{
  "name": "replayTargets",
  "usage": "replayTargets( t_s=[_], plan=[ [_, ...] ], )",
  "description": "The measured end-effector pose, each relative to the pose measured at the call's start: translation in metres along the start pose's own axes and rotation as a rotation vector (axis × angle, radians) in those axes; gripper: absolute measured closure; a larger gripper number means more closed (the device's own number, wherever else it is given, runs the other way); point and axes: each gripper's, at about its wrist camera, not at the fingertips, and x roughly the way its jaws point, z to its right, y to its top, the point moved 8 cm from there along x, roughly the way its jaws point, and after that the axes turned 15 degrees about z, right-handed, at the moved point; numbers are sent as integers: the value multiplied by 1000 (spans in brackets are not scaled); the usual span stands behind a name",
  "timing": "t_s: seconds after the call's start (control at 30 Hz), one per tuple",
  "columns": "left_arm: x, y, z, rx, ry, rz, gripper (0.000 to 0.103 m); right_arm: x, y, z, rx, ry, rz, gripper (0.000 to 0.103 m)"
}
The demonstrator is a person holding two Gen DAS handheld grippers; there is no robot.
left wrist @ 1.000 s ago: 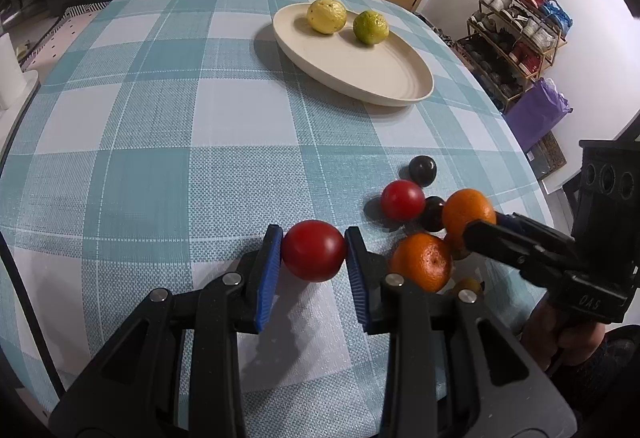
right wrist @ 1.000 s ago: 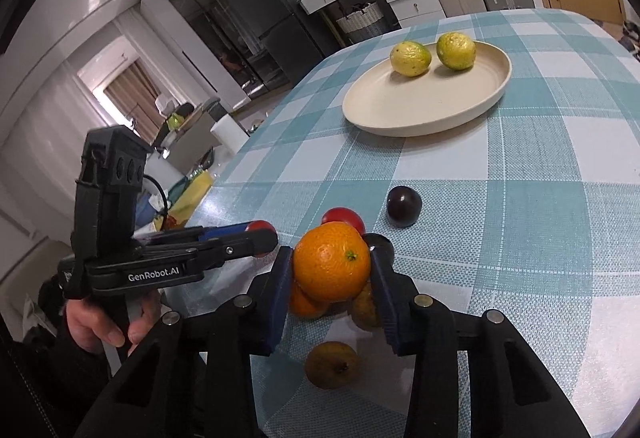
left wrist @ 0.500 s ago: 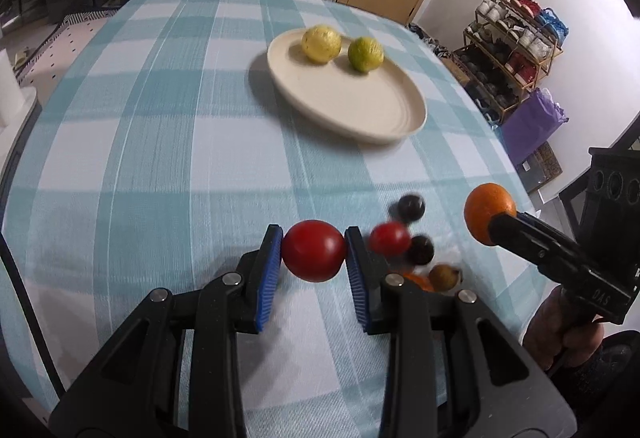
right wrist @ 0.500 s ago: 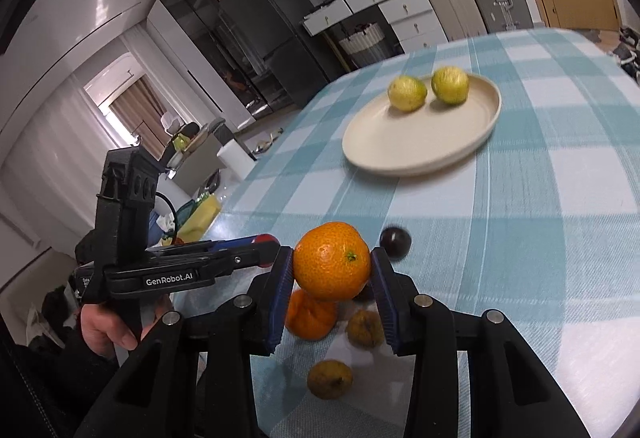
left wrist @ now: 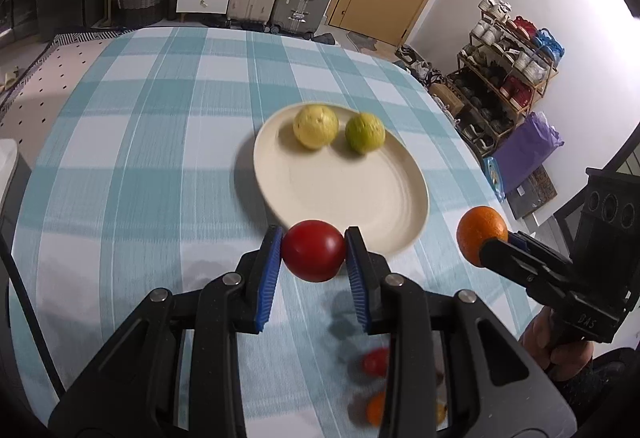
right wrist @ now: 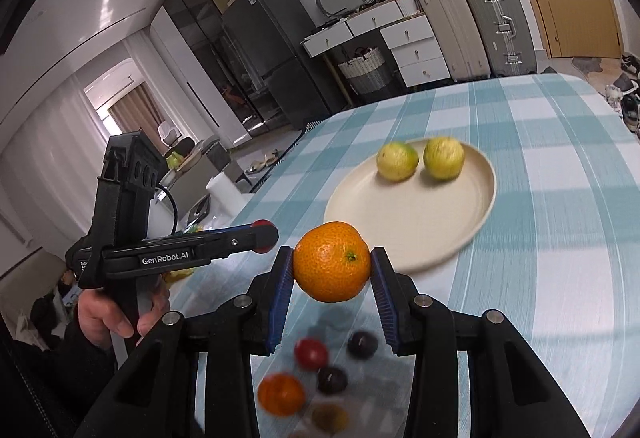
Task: Organize fruits
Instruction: 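Carry the tomato and orange onto the cream plate and open both tools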
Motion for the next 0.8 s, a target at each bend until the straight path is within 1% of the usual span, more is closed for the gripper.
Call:
replayTargets(
  t_s=[0.23,0.4,0.53,0.67,0.8],
  plan=[
    [44,26,-6,-8,-9,-12,74,39,24,14,-35,-26,-17,64],
    [78,39,-18,-32,0,-40,74,68,37,28,-27,-31,-28,64],
    [98,48,-21,-31,-10,-46,74,90,44,39,-28,-52,-43,64],
    [115,52,-22,-29,-19,-58,74,109,47,47,-43,-67,-57,64],
    [126,51,-23,-26,-22,-70,74,125,41,53,-46,-83,-85,64]
  ],
)
